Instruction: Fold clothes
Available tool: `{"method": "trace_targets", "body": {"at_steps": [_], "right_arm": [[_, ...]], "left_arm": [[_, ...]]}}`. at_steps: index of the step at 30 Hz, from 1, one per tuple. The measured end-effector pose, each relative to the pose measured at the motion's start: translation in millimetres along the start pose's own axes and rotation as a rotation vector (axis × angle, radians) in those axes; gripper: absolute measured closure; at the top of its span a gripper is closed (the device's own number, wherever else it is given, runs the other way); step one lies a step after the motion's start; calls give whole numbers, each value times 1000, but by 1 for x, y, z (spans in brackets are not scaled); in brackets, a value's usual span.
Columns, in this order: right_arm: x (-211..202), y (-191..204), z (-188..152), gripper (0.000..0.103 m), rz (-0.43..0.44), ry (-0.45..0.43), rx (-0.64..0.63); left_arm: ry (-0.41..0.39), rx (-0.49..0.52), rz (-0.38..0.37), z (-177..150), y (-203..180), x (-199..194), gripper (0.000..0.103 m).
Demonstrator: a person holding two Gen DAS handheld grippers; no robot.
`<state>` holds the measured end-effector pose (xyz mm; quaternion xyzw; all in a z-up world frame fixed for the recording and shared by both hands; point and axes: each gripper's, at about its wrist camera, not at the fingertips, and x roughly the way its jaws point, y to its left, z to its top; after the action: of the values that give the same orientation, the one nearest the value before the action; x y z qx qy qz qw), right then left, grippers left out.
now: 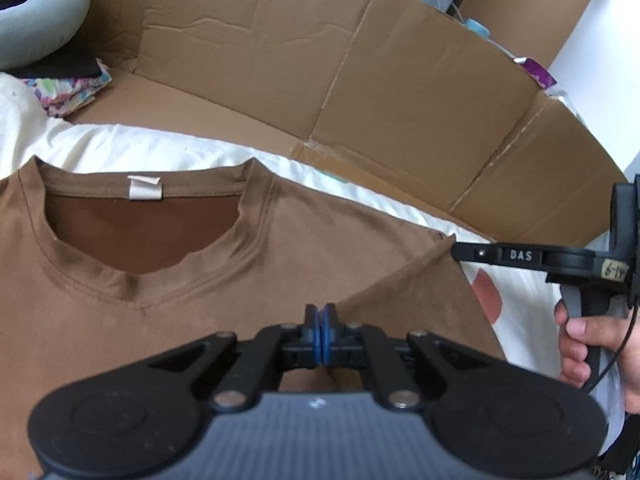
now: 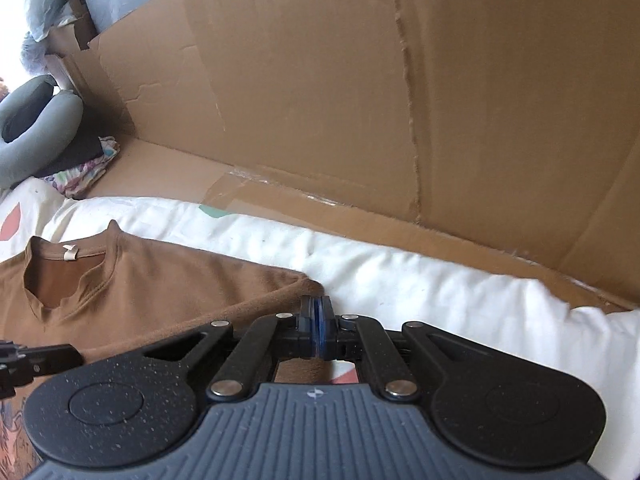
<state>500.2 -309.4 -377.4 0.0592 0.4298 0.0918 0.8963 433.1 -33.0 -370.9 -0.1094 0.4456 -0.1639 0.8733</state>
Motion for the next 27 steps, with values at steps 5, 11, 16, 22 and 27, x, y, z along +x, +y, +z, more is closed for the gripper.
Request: {"method": "trace_targets", "body": {"at_steps": [5, 11, 16, 22, 27], "right_arm": [[10, 5, 1, 102, -20, 13, -12], [17, 11, 1, 94, -52, 28, -69], [20, 13, 4, 95, -67, 50, -97], [5, 10, 1, 80, -37, 74, -75], [-19, 9, -19, 73, 6, 86, -86]], "left_arm": [[1, -7, 3, 0, 3, 1, 101], [11, -20, 14, 1, 7, 6, 101], [58, -63, 25, -1, 16, 21, 101], [79, -112, 8, -3, 20, 15, 95], [101, -134, -10, -13, 19, 4, 92]]}}
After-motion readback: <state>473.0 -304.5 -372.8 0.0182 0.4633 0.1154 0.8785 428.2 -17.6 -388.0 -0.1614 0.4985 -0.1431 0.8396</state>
